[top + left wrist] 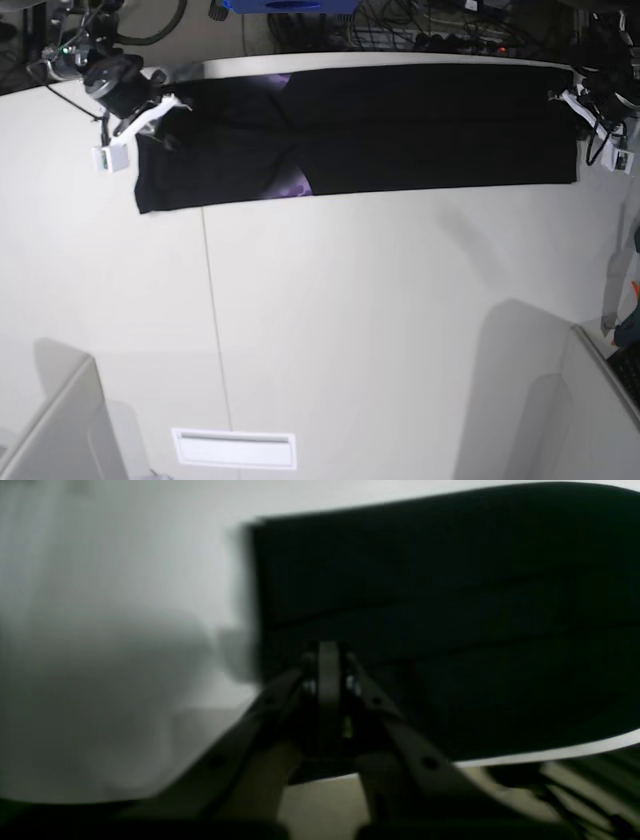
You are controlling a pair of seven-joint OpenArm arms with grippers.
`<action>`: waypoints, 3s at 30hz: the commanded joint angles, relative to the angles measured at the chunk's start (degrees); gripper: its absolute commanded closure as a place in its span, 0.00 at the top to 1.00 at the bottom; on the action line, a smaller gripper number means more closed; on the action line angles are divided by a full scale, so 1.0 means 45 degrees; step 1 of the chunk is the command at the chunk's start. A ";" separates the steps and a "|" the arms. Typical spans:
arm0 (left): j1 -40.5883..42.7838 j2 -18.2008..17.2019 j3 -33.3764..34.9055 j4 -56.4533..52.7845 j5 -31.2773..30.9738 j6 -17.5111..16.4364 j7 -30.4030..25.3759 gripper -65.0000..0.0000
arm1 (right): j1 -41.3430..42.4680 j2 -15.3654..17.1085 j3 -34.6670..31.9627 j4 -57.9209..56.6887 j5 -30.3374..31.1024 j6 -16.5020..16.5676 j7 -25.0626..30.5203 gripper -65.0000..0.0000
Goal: Fold the T-shirt properly
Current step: 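Pull the strip ends apart with both grippers to straighten it, then move left gripper inward and grasp the hem end of the strip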
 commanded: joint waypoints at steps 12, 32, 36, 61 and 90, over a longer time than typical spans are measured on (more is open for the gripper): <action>-0.2013 0.0612 0.1946 -0.2447 0.4016 0.0022 -0.0147 0.00 | 0.2099 0.0098 -0.0236 -0.3891 -0.2351 -0.0280 0.0880 0.00; -0.3888 0.0553 -0.1903 -0.0395 0.1789 -0.1638 0.1143 0.00 | 0.1962 -0.0977 -0.0372 -0.0121 -0.2331 -0.0261 0.1680 0.00; -0.3614 0.0553 -0.2743 -0.1353 0.0754 -0.1716 0.1104 0.00 | 0.1767 -0.0977 -0.0392 -0.0023 -0.2331 -0.0241 0.1680 0.00; -0.5041 0.0553 0.0168 -0.7526 0.0813 -0.1658 -0.1417 0.07 | 0.1572 -0.0957 -0.0392 -0.0004 -0.2331 -0.0222 0.1680 0.00; -0.1094 0.2546 0.3899 0.1597 0.0813 0.1351 -0.2218 0.00 | 0.1591 -0.0957 -0.0372 0.0035 -0.2331 -0.0222 0.1680 0.00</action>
